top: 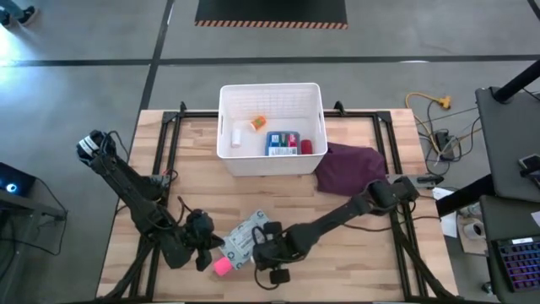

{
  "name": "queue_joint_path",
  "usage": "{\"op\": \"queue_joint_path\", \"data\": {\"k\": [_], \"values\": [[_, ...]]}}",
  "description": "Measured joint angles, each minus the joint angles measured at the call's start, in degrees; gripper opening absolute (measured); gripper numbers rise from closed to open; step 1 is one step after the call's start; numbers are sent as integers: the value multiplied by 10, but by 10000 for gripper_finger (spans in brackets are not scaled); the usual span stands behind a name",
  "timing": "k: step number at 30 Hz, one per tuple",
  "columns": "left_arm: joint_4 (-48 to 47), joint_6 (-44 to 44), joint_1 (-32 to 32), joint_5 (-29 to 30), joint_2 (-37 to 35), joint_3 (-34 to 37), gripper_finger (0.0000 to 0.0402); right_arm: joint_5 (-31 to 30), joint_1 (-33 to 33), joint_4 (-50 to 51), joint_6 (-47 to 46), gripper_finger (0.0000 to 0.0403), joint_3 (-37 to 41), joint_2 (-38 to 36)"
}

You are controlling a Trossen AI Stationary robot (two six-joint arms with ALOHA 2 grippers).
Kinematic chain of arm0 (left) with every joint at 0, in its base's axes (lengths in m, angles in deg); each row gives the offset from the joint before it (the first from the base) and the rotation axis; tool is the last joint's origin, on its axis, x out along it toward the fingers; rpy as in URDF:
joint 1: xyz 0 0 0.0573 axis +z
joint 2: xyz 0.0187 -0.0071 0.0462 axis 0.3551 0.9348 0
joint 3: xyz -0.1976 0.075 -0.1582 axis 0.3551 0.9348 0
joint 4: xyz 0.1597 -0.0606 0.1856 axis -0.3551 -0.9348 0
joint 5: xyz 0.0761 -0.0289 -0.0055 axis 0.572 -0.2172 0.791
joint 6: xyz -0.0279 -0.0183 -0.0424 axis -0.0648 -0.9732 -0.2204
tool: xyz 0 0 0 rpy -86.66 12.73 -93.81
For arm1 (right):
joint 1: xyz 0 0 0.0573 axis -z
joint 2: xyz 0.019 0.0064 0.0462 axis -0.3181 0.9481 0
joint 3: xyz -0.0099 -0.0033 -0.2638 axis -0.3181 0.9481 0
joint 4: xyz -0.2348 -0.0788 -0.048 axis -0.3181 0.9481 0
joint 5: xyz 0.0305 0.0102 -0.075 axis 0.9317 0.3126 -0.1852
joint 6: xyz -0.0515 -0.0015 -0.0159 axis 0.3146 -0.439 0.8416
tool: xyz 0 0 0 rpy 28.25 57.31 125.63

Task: Pick & place medical supplies in basket/bin
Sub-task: Put the white gauze into the white bin, then put the pink bandage into the white bin

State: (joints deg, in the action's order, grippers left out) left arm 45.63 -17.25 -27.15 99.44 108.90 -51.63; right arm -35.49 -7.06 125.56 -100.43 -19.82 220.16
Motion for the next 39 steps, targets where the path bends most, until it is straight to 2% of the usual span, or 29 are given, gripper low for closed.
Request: {"op": "queue_joint_path", "data": {"k": [2, 5, 7, 12, 14, 15, 17, 21, 23, 26, 29, 33, 39], "values": [[1, 0, 0, 2, 0, 0, 11, -13, 0, 22, -17, 18, -1, -24], [0, 0, 0, 11, 0, 0, 11, -71, 0, 56, -38, 20, -1, -82], [0, 0, 0, 13, 0, 0, 11, -135, 1, 82, -54, 20, -1, -134], [0, 0, 0, 23, 0, 0, 11, -358, 30, 151, -163, 20, -1, -283], [1, 0, 0, 35, 0, 0, 11, -417, 62, 163, -194, 21, -3, -334], [1, 0, 0, 42, 0, 0, 11, -425, 85, 165, -199, 22, -3, -355], [5, 0, 0, 52, 0, 0, 11, -409, 141, 166, -200, 22, -3, -382], [24, -34, 3, 63, 0, -1, 11, -267, 282, 178, -169, 28, -1, -393], [35, -62, 4, 76, 0, -1, 12, -215, 336, 179, -134, 46, -1, -385], [37, -89, 9, 83, 0, -1, 29, -150, 384, 179, -93, 97, -1, -367], [36, -116, 15, 89, 0, -1, 61, -114, 405, 187, -64, 159, -1, -352], [36, -129, 15, 50, 0, -1, 95, -108, 403, 188, -4, 221, 0, -350], [24, -144, 10, -4, 10, -25, 88, -113, 360, 202, 50, 265, 0, -364]]}}
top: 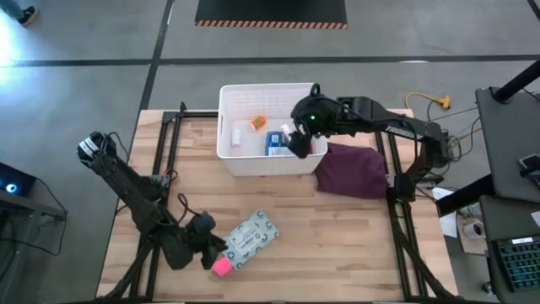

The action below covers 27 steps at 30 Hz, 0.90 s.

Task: Pick & place medical supplies in basket/bin
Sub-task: Put the pink bandage into the white bin

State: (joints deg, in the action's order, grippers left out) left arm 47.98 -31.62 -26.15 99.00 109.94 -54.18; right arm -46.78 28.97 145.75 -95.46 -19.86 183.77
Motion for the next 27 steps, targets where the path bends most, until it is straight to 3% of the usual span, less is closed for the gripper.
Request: {"op": "queue_joint_path", "data": {"k": [8, 13, 16, 20, 27], "values": [[-111, 10, -14, -133, 120, -125, 79, -23, -57, 12, 58, 289, 1, -9], [-297, -16, -14, -165, 249, -262, 84, -25, -97, 23, 44, 290, 5, -16], [-389, -27, -14, -172, 318, -341, 105, -34, -114, 25, 44, 290, 15, -15], [-439, -42, -7, -191, 385, -424, 151, -38, -125, 30, 42, 291, 37, -19], [-441, -79, 11, -202, 426, -461, 213, -38, -132, 47, 19, 284, 87, -40]]}}
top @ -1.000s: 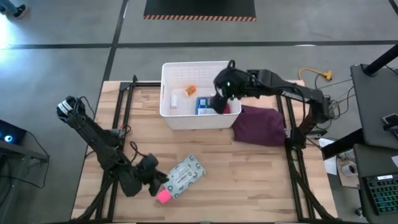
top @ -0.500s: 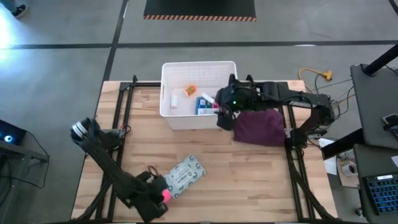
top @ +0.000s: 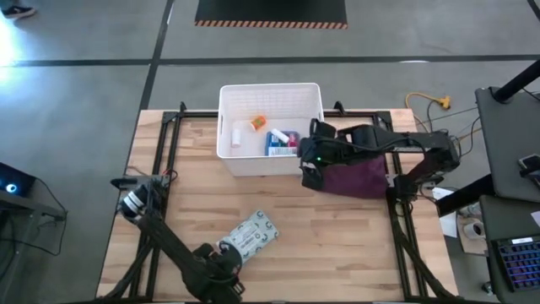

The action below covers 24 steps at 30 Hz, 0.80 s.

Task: Pick & place medical supplies in basket/bin
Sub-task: Put the pink bandage into the white bin

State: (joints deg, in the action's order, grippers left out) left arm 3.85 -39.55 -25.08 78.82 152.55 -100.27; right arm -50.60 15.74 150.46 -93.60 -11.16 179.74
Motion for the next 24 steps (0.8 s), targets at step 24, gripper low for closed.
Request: {"op": "queue_joint_path", "data": {"k": [24], "values": [[58, 76, -3, -21, -11, 64, 268, -1, -19, -12, -156, 274, 154, -142]]}}
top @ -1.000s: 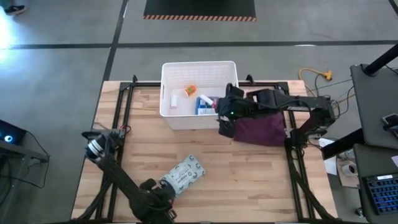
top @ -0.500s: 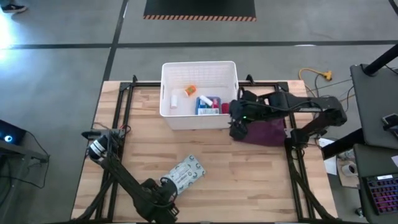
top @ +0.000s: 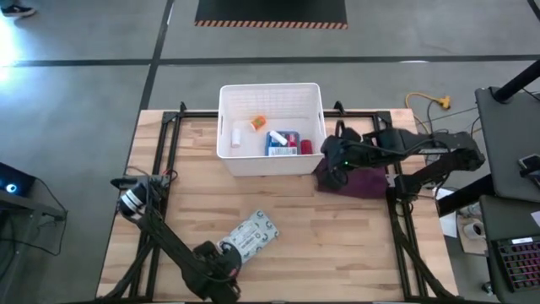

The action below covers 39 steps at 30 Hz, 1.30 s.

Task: Pick & place medical supplies in basket/bin
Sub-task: Put the pink bandage into the white bin

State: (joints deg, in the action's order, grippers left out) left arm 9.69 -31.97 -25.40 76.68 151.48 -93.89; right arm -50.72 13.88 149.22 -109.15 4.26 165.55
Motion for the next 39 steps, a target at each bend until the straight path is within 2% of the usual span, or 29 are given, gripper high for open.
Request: {"op": "queue_joint_path", "data": {"k": [15, 18, 24, 28, 31, 33, 35, 37, 39], "values": [[32, 1, 0, -39, -6, 98, 262, 0, -7, -32, -19, 265, 16, 8], [35, 24, 0, -38, -7, 99, 233, 0, -7, -33, -19, 265, 16, 9], [-25, 44, 5, -4, -23, 81, 138, -7, -7, -34, -23, 263, 16, 10], [-110, 39, 3, 13, -58, 43, 122, -15, -7, -35, -23, 258, 14, 9], [-168, 20, -5, 67, -104, -3, 132, -21, -7, -35, -23, 255, 14, 6], [-200, 8, -7, 135, -138, -32, 137, -24, -10, -35, -24, 253, 14, 2], [-220, 8, -1, 226, -174, -51, 139, -26, -15, -35, -25, 251, 14, -1], [-225, 23, 23, 311, -213, -59, 139, -26, -25, -33, -27, 251, 14, -7], [-223, 68, 71, 358, -254, -60, 139, -27, -38, -28, -35, 251, 14, -15]]}}
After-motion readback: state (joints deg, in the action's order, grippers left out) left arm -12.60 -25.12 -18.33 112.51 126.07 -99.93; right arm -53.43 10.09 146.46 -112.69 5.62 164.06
